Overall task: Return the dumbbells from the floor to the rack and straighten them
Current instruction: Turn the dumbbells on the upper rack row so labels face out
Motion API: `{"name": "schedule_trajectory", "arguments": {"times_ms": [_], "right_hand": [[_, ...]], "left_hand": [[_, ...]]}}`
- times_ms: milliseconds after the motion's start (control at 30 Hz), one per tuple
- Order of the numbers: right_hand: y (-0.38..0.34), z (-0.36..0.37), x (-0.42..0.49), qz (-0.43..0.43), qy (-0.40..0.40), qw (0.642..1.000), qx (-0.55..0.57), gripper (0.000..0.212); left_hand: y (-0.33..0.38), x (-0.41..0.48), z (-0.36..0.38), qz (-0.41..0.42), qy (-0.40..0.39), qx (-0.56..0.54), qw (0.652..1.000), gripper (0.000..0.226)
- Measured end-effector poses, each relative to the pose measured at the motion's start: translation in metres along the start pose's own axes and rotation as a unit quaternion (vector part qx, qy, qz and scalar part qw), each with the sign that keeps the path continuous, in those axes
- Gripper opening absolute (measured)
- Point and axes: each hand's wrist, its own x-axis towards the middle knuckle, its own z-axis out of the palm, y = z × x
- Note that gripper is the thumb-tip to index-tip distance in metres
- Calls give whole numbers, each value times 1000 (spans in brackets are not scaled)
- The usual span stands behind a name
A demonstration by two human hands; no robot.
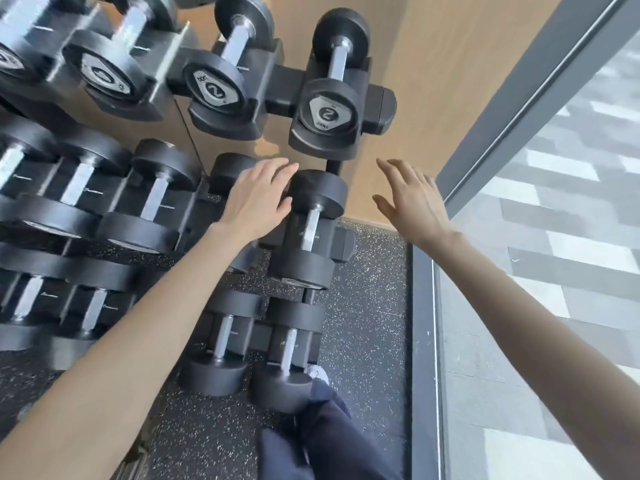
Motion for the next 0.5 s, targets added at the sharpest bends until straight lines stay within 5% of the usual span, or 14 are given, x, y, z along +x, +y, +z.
{"name": "schedule_trajectory", "arguments": {"times_ms": [300,500], "right_hand": [[24,28,134,-7,18,999,48,52],[29,48,177,14,32,989,146,51]], "left_hand": [[-34,114,19,-32,32,-37,998,66],[-39,167,17,24,80,-88,993,57]]}}
